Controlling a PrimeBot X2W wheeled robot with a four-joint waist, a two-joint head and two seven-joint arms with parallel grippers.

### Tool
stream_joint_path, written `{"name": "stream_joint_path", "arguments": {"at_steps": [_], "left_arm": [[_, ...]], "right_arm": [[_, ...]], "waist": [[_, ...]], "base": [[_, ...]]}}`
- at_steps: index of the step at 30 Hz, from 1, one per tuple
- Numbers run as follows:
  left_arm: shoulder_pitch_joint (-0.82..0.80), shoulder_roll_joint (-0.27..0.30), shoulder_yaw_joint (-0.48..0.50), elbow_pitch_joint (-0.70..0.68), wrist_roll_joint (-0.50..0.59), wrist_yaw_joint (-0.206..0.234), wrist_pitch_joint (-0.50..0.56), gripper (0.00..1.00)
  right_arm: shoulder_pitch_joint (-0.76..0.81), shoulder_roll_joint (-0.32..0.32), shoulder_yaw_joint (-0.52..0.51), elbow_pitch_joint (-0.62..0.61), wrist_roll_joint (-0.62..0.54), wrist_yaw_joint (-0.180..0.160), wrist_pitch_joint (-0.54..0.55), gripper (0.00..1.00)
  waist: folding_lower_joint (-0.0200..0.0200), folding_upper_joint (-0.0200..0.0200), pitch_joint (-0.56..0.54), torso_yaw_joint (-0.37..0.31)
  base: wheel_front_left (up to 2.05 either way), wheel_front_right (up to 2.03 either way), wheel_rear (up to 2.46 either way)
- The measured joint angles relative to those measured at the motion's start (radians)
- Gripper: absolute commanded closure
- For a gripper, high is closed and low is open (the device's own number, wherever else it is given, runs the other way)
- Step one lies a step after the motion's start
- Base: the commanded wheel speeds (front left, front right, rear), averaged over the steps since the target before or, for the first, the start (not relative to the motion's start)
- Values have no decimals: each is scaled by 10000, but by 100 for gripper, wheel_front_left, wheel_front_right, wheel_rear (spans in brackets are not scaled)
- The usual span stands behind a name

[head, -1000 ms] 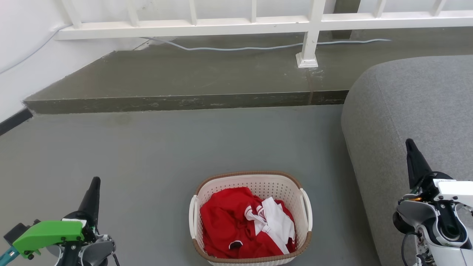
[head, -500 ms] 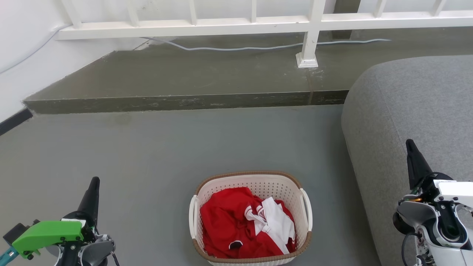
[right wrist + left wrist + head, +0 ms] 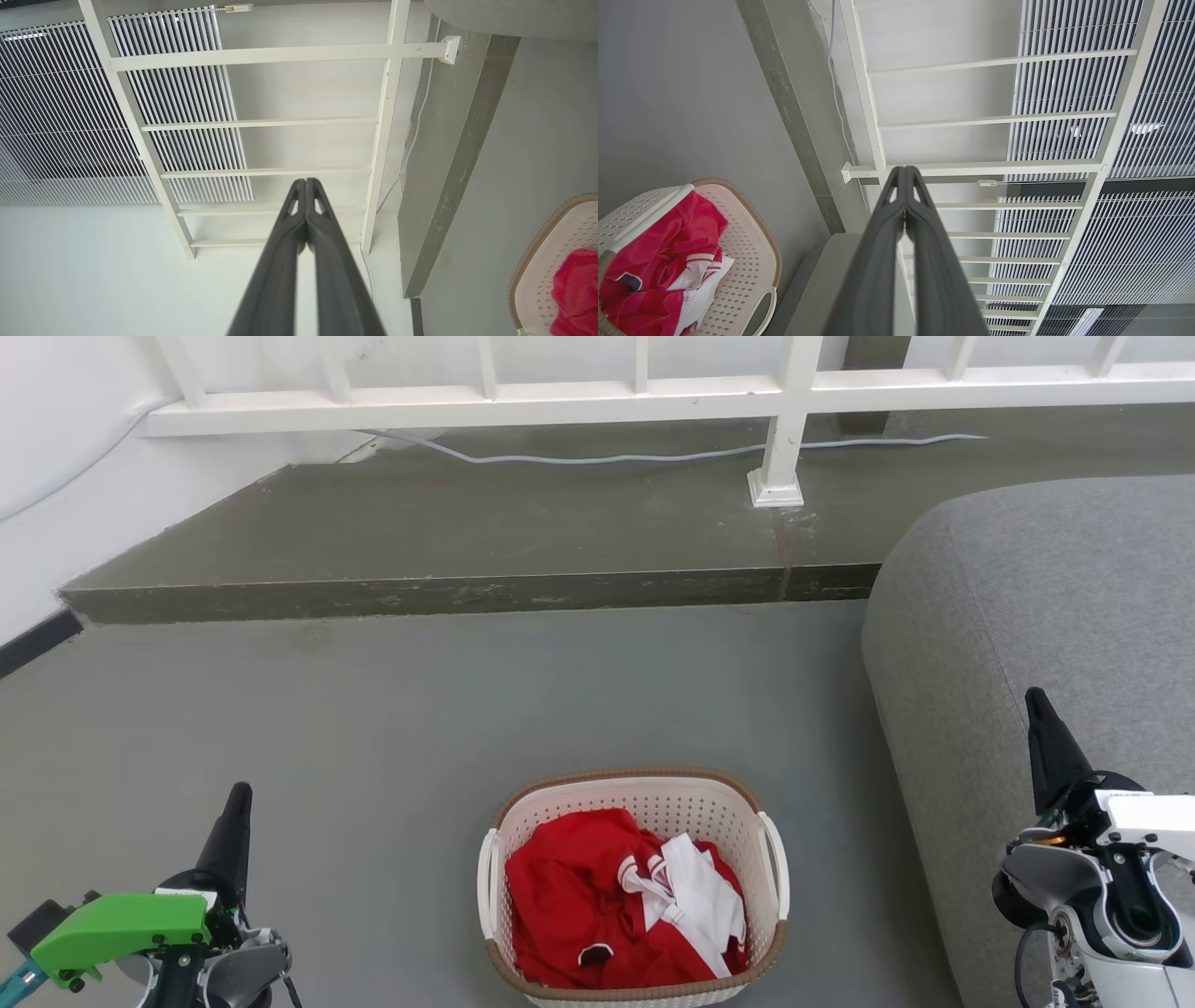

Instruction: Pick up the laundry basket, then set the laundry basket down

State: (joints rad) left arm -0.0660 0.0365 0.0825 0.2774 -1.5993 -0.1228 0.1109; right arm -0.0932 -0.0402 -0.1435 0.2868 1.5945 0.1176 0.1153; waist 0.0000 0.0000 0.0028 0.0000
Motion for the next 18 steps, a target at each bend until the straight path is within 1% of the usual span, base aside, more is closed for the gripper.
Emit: {"name": "stream_joint_path", "arguments": {"at_steps": [18], "left_arm": [[0, 0, 0, -2, 0, 0, 0, 100]], "right_arm": [[3, 0, 6, -8, 12, 10, 0, 100]], "waist": [[0, 0, 1, 0]], "base": [[0, 0, 0]]}}
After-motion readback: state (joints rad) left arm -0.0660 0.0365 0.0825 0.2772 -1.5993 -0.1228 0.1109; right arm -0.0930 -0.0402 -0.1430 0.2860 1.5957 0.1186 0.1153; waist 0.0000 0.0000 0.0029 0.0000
